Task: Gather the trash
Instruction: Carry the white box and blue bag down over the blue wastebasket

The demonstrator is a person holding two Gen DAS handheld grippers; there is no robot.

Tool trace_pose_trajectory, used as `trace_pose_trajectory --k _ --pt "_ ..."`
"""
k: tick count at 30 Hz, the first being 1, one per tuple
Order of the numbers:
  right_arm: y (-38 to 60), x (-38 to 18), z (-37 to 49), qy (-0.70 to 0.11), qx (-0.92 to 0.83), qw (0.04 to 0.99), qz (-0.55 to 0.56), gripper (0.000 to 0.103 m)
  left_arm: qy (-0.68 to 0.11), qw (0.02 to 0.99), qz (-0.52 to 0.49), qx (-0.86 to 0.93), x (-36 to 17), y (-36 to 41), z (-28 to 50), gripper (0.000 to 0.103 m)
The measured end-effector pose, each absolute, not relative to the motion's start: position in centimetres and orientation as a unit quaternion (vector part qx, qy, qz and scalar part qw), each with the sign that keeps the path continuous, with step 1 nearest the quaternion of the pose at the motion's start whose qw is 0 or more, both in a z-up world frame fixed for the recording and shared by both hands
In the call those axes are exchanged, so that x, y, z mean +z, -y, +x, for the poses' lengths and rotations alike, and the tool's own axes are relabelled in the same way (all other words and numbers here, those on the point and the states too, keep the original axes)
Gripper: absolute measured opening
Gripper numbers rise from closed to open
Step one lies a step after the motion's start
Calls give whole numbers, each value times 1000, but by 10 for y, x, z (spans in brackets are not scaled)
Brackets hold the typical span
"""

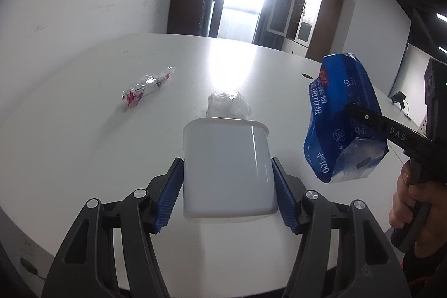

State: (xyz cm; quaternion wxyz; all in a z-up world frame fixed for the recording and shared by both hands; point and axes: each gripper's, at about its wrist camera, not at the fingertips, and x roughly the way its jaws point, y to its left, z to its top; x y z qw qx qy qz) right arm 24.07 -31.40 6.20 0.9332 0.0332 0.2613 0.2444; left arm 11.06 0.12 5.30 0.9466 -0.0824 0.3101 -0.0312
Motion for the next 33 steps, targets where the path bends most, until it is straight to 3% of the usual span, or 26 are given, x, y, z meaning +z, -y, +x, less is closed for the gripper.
trace_pose_trajectory --k 21,33 --pt "345 56 59 -231 286 930 -20 1 -303 945 -86 -87 32 2 -3 61" --pt "345 16 4 -264 321 907 -62 1 -346 930 -73 -99 -13 5 -35 61"
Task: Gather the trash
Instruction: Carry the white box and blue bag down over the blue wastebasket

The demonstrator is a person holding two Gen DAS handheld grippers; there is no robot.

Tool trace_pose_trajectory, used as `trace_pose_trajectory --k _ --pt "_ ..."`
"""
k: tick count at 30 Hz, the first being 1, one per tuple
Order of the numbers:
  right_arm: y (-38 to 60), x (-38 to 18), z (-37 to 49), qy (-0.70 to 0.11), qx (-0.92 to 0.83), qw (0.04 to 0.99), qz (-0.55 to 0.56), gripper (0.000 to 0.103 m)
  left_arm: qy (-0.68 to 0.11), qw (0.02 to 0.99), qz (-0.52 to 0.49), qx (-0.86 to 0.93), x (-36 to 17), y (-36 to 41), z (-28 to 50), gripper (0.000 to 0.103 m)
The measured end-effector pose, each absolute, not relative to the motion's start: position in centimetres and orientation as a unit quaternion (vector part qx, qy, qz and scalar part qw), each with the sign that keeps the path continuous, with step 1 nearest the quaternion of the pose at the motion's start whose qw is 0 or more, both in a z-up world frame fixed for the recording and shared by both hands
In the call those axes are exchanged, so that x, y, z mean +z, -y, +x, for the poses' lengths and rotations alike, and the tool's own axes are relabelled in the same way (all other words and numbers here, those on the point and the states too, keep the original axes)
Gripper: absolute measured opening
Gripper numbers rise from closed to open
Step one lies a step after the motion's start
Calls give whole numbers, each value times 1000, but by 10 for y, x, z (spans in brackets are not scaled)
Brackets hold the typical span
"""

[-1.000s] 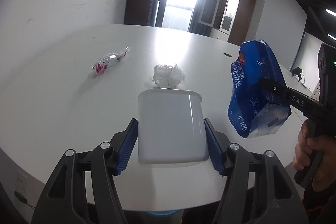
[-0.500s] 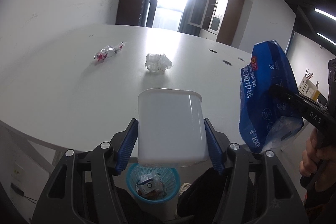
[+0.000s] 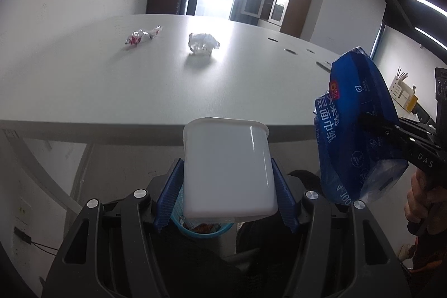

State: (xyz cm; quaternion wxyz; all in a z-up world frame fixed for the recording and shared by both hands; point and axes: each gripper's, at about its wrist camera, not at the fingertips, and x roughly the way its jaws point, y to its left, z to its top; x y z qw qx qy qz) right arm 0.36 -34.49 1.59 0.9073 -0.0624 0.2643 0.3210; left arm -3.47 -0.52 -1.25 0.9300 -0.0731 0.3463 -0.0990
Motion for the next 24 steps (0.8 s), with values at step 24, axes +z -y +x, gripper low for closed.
trace_pose_trajectory --k 24 --pt "292 -156 29 -437 337 831 -71 1 -485 863 -120 -74 -162 5 11 61"
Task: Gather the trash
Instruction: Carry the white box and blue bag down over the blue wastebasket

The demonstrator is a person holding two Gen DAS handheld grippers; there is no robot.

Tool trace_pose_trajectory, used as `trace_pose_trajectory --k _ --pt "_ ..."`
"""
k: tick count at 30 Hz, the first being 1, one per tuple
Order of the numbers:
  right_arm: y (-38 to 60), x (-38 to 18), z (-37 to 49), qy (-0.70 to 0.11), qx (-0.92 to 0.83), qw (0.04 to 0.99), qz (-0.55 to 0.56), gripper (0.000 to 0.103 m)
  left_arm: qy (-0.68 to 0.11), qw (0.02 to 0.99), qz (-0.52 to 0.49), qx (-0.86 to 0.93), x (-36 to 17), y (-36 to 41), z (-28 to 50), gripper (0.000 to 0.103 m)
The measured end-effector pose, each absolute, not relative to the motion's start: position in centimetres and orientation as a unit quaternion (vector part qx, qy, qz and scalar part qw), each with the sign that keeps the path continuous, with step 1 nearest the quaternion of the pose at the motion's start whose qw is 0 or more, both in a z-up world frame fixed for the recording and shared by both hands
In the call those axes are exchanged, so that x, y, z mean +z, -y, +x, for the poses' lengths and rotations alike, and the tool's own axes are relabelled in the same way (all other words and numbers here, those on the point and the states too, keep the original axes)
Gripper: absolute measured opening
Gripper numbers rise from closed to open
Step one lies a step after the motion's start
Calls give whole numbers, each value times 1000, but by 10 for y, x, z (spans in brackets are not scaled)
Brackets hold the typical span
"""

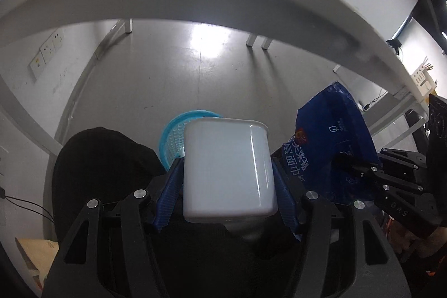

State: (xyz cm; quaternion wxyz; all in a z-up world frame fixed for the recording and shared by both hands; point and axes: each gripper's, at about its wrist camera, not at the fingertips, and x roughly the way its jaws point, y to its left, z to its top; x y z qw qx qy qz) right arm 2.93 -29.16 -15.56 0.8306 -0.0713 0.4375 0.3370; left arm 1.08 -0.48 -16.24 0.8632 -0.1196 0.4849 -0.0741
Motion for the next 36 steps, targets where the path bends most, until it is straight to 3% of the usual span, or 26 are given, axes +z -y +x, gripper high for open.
trace_pose_trajectory --k 13,36 --pt "272 -252 95 -543 286 790 -24 1 -568 811 -124 -61 -244 6 72 61" --pt "233 -356 187 -650 223 726 24 1 -642 745 -178 -6 -327 -4 157 61"
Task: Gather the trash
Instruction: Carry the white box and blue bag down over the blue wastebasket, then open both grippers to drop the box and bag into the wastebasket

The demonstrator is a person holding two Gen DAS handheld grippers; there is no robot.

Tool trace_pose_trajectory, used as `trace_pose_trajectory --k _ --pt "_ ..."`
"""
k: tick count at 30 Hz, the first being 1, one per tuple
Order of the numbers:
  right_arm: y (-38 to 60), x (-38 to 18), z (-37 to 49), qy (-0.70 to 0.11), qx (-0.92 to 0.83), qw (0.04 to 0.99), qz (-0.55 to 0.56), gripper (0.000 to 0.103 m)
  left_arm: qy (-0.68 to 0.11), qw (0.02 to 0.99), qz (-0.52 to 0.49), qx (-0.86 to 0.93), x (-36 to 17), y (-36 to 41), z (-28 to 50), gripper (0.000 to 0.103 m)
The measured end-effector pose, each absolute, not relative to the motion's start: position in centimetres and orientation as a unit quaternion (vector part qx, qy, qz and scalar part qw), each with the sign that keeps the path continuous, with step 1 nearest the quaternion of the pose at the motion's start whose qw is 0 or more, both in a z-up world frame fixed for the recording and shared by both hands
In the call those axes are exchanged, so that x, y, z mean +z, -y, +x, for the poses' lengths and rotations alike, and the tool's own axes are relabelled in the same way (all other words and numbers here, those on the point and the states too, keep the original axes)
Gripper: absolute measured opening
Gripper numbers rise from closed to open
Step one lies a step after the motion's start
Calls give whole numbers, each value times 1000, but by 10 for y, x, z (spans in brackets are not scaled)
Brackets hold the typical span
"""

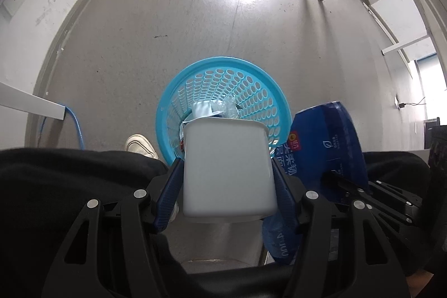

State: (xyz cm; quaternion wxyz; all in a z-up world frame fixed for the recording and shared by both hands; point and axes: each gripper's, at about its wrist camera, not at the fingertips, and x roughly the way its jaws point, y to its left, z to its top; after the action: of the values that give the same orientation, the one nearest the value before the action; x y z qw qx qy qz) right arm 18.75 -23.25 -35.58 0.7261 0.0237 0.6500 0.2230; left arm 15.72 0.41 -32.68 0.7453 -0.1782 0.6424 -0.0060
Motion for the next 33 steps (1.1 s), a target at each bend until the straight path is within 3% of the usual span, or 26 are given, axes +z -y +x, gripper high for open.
trace_pose_trajectory --k 25,26,28,31,33 --pt "223 -469 274 -722 144 674 65 4 -689 683 -241 34 -416 -22 229 62" --pt "224 -472 277 -723 140 673 69 4 -686 683 -249 30 -418 -24 232 64" --pt "225 -475 280 -724 137 672 76 5 -674 688 -268 24 -417 -27 235 89" --pt "229 -479 282 -725 135 670 90 32 -656 704 -270 40 -412 -32 236 90" --pt "229 -480 283 -725 135 669 89 33 -658 701 -272 39 -413 -32 235 90"
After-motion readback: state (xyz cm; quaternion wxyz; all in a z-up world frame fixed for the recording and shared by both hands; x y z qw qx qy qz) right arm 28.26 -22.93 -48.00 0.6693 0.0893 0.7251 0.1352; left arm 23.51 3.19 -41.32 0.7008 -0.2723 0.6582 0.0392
